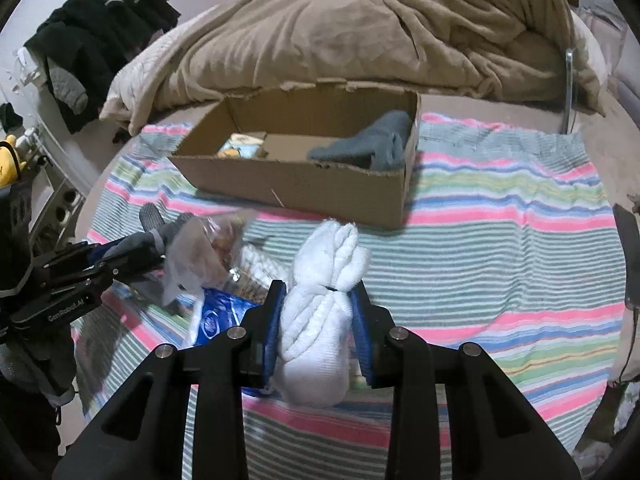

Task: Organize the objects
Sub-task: 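Grasp the grey dotted socks with left tool while right tool grasps white socks, then lower grey socks into the box with left tool while right tool releases white socks there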

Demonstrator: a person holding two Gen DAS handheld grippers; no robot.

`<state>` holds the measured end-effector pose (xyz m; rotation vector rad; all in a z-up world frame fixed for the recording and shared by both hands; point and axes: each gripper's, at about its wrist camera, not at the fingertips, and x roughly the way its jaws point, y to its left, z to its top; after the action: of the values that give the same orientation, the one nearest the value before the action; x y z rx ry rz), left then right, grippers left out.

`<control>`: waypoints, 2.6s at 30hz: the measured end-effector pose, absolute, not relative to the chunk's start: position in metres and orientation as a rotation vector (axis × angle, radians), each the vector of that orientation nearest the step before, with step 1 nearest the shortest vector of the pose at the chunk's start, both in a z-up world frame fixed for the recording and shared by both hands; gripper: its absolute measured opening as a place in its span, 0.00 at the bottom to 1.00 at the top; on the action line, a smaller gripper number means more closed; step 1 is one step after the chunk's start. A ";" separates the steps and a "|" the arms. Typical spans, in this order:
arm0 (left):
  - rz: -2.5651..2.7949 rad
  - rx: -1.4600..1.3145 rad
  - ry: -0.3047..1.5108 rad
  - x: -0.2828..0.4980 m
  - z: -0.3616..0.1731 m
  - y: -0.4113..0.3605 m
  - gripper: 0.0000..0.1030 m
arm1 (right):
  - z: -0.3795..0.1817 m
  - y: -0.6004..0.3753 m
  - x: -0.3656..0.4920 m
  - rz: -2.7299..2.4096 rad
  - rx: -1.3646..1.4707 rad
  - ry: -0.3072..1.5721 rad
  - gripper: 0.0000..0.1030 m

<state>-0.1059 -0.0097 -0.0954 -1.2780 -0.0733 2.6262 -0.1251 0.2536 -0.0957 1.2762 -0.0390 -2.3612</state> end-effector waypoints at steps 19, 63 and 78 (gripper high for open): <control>2.662 -1.110 -0.133 -0.109 -0.043 -0.014 0.21 | -0.056 0.245 -0.138 -2.405 1.145 -0.067 0.33; 2.573 -1.097 -0.214 -0.255 -0.072 0.020 0.23 | -0.069 0.211 -0.245 -2.394 1.116 -0.078 0.32; 2.494 -1.286 -0.164 -0.273 -0.109 0.034 0.32 | -0.097 0.206 -0.257 -2.360 1.197 -0.112 0.36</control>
<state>-0.2729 0.0338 -0.1093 -1.2865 -0.1638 2.4942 -0.2575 0.2064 -0.0966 1.1973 -0.1125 -2.3598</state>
